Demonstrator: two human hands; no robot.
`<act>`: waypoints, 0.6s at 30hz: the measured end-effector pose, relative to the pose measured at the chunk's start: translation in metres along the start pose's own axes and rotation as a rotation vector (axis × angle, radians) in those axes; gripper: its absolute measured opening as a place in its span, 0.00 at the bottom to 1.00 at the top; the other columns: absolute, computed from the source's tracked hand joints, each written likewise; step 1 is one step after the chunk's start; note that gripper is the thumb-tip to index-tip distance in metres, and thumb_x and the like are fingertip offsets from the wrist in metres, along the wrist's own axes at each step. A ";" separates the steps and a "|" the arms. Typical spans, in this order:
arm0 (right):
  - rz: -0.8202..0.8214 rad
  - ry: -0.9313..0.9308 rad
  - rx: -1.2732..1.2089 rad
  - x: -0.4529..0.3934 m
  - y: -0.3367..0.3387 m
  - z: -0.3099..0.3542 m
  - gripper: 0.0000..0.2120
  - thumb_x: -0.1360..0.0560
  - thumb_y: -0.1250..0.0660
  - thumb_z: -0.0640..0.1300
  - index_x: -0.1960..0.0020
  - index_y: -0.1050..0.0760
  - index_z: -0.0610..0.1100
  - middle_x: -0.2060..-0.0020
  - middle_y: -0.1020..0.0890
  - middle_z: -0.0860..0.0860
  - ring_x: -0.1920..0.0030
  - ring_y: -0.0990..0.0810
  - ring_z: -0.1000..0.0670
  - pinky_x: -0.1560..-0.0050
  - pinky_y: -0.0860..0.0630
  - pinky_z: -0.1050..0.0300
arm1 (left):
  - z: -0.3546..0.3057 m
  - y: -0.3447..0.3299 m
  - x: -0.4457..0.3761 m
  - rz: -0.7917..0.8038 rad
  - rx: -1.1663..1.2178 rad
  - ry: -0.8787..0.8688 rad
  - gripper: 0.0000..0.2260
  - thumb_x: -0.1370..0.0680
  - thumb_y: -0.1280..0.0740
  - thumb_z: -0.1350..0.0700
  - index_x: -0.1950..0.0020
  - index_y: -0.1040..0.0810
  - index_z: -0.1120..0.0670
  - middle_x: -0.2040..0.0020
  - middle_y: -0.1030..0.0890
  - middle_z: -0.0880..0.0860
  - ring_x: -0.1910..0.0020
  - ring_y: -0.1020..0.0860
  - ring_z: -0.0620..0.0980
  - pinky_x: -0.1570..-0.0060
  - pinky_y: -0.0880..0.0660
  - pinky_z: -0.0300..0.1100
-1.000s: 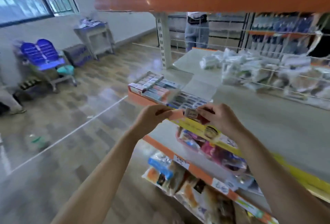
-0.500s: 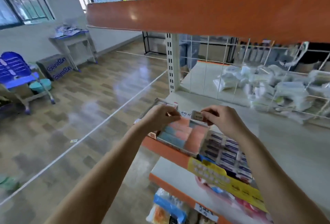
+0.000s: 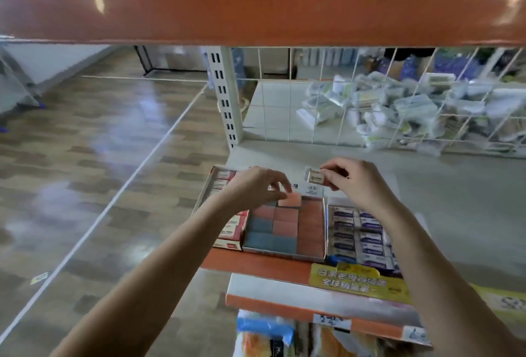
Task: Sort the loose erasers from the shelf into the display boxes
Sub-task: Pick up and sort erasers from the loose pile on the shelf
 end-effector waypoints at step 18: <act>-0.063 -0.085 0.041 0.000 -0.019 0.027 0.08 0.23 0.36 0.45 0.46 0.21 0.47 0.59 0.19 0.56 0.59 0.23 0.64 0.60 0.28 0.75 | -0.003 0.002 0.005 0.035 -0.083 -0.232 0.10 0.24 0.33 0.50 0.43 0.21 0.46 0.49 0.21 0.46 0.48 0.27 0.45 0.50 0.27 0.43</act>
Point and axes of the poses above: each hand's wrist, its own x-axis away from the middle knuckle, its own y-axis out of the back of the hand, z = x × y, the point moved 10 cm from there along -x, towards the middle knuckle
